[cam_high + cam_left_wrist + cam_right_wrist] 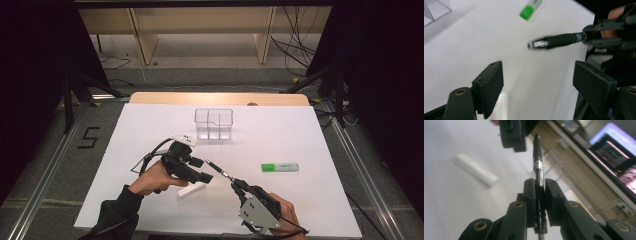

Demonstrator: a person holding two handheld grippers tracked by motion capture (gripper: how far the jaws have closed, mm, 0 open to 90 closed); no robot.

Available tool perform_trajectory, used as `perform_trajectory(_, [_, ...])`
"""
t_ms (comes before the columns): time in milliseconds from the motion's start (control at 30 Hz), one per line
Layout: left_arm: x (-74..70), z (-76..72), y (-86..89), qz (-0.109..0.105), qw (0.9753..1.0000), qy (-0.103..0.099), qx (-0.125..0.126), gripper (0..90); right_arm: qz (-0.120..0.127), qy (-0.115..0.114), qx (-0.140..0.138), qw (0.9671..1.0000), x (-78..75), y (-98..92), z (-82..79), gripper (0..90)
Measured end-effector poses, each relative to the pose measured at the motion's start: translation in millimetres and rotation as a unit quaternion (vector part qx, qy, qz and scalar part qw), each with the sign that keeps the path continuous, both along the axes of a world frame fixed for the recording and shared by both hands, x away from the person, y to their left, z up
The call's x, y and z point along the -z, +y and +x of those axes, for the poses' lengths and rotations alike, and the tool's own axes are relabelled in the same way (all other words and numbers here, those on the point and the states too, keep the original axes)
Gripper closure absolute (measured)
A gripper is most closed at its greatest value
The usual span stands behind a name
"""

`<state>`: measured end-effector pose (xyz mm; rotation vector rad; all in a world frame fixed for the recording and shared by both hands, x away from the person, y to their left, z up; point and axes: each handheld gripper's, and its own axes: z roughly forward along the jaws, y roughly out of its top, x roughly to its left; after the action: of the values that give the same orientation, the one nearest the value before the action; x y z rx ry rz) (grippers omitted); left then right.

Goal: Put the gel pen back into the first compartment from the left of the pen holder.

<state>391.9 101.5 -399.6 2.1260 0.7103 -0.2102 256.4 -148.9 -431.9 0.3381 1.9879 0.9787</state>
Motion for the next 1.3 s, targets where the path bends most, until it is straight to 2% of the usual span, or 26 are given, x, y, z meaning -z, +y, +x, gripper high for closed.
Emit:
perform_trajectory(133, [-0.8,-2.7,-6.7,-0.048,0.9983,0.02,-0.027,23.9,0.027,-0.025,0.043,0.9984,4.0,6.7,1.3,80.5])
perform_trajectory(233, [1.1,-4.4,-11.7,-0.078,0.995,0.034,-0.052,23.9,0.031,-0.045,0.064,0.9965,7.0,14.5,-0.7,80.5])
perform_trajectory(333, [2.7,-4.8,-13.1,-0.112,0.9892,0.053,-0.078,25.3,0.03,-0.062,0.076,0.9947,10.0,21.1,-3.7,80.4])
perform_trajectory(467, [2.5,-6.6,-13.5,-0.132,0.9834,0.06,-0.11,28.5,0.019,-0.074,0.089,0.993,13.1,25.2,-4.9,80.4])
perform_trajectory(533, [4.1,-7.1,-13.9,-0.142,0.9806,0.067,-0.116,30.9,0.022,-0.077,0.093,0.9924,14.5,26.8,-5.4,80.4])
perform_trajectory(633, [10.4,-8.7,-16.1,-0.172,0.9717,0.094,-0.132,35.8,0.023,-0.078,0.096,0.992,15.8,29.3,-6.4,80.4])
perform_trajectory(767, [17.5,-12.2,-21.3,-0.188,0.9658,0.102,-0.146,42.5,0.021,-0.082,0.096,0.9918,18.0,32.4,-7.8,80.4])
perform_trajectory(867, [19.3,-14.3,-23.2,-0.2,0.9627,0.106,-0.148,47.2,0.021,-0.082,0.098,0.9916,18.9,33.1,-7.9,80.5])
perform_trajectory(967, [21.3,-14.3,-23.2,-0.22,0.9557,0.123,-0.152,51.5,0.026,-0.084,0.098,0.9913,18.6,32.7,-8.7,80.4])
perform_trajectory(1000, [21.6,-14.2,-22.9,-0.222,0.9548,0.125,-0.153,52.9,0.026,-0.084,0.099,0.9912,18.6,32.8,-8.9,80.4])
perform_trajectory(1100, [22.2,-14.8,-23.1,-0.226,0.9541,0.125,-0.152,57.0,0.028,-0.082,0.098,0.9913,19.0,33.0,-8.6,80.4])
perform_trajectory(1167, [22.6,-14.6,-23.2,-0.231,0.952,0.133,-0.151,60.3,0.027,-0.082,0.099,0.9914,19.6,33.4,-9.0,80.4])
perform_trajectory(1233, [23.4,-14.3,-23.0,-0.232,0.9512,0.135,-0.153,64.4,0.028,-0.081,0.098,0.9914,20.0,33.6,-9.1,80.4])
perform_trajectory(1300, [25.6,-13.0,-21.8,-0.239,0.9484,0.142,-0.153,69.5,0.029,-0.081,0.099,0.9914,20.0,33.3,-8.9,80.4])
